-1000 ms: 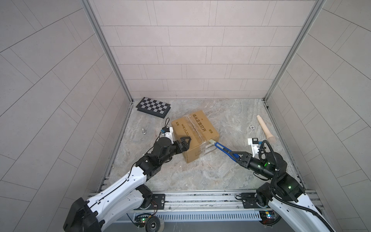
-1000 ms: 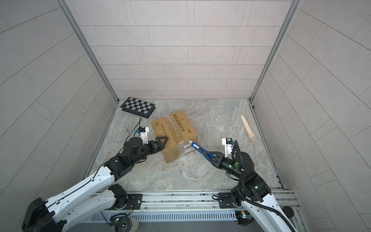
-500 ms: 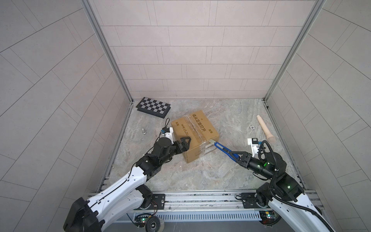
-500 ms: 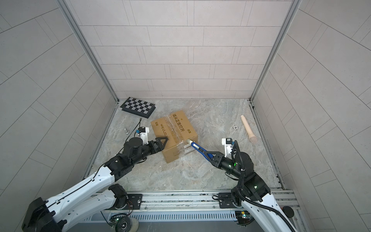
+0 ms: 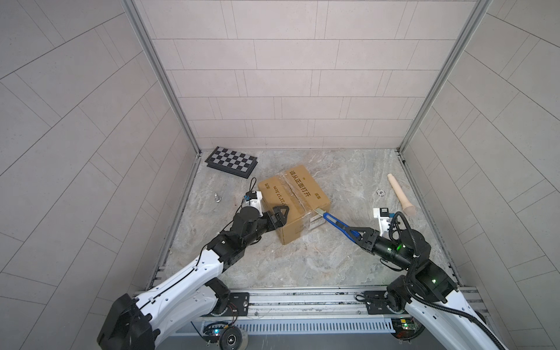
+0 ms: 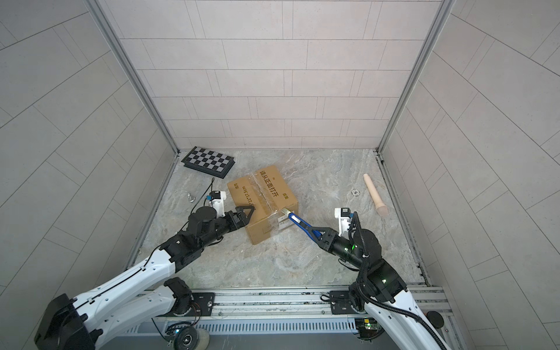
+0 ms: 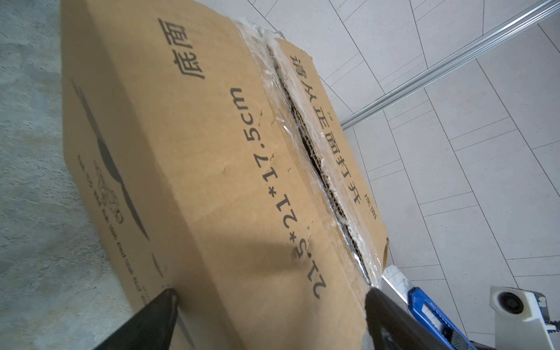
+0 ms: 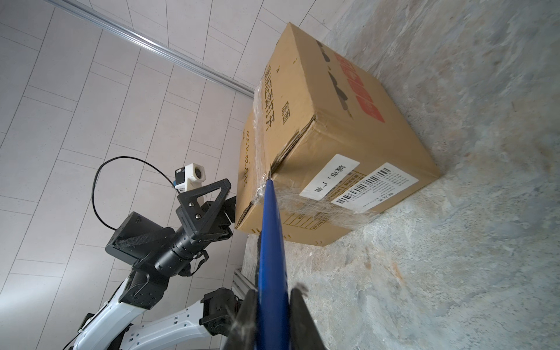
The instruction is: Unpack the express box
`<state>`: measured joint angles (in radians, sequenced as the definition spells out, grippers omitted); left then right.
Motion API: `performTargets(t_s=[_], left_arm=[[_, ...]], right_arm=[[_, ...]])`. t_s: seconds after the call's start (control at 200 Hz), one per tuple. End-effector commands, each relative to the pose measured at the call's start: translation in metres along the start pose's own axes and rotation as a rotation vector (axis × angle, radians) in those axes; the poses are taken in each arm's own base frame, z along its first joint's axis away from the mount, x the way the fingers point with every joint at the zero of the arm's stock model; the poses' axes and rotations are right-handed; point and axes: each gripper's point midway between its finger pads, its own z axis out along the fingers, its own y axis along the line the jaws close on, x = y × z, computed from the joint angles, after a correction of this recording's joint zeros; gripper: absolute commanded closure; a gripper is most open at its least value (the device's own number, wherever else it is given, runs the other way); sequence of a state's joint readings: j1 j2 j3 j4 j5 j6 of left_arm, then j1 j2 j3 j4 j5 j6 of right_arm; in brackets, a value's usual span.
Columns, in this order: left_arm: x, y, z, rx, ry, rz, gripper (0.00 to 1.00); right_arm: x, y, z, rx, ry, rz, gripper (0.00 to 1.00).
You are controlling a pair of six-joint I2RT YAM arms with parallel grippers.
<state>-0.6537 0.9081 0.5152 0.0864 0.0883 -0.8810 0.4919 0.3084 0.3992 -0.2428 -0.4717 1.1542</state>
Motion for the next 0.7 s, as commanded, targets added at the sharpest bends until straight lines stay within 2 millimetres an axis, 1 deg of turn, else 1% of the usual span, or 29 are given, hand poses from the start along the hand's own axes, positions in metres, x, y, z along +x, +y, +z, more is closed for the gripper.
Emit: performTargets(t_s=[0.0, 0.22, 0.355, 0.431, 0.536, 0.696], left_arm=[[-0.003, -0.006, 0.001, 0.037, -0.014, -0.010, 0.00], [0.000, -0.009, 0.004, 0.048, -0.005, -0.014, 0.00], [0.001, -0.010, 0.005, 0.053, -0.002, -0.016, 0.00], [0.002, -0.011, 0.005, 0.055, 0.000, -0.016, 0.00], [0.002, -0.011, 0.005, 0.057, 0.001, -0.016, 0.00], [0.002, -0.014, 0.006, 0.068, 0.002, -0.019, 0.00]], right_arm=[[-0.004, 0.008, 0.001, -0.031, -0.031, 0.002, 1.00], [0.003, 0.014, 0.009, -0.049, -0.019, -0.010, 1.00], [0.007, 0.025, 0.013, -0.081, -0.008, -0.017, 1.00], [0.006, 0.032, 0.014, -0.101, -0.015, -0.008, 1.00], [-0.002, 0.044, 0.011, -0.138, -0.044, 0.010, 1.00], [-0.006, 0.051, 0.010, -0.158, -0.056, 0.034, 1.00]])
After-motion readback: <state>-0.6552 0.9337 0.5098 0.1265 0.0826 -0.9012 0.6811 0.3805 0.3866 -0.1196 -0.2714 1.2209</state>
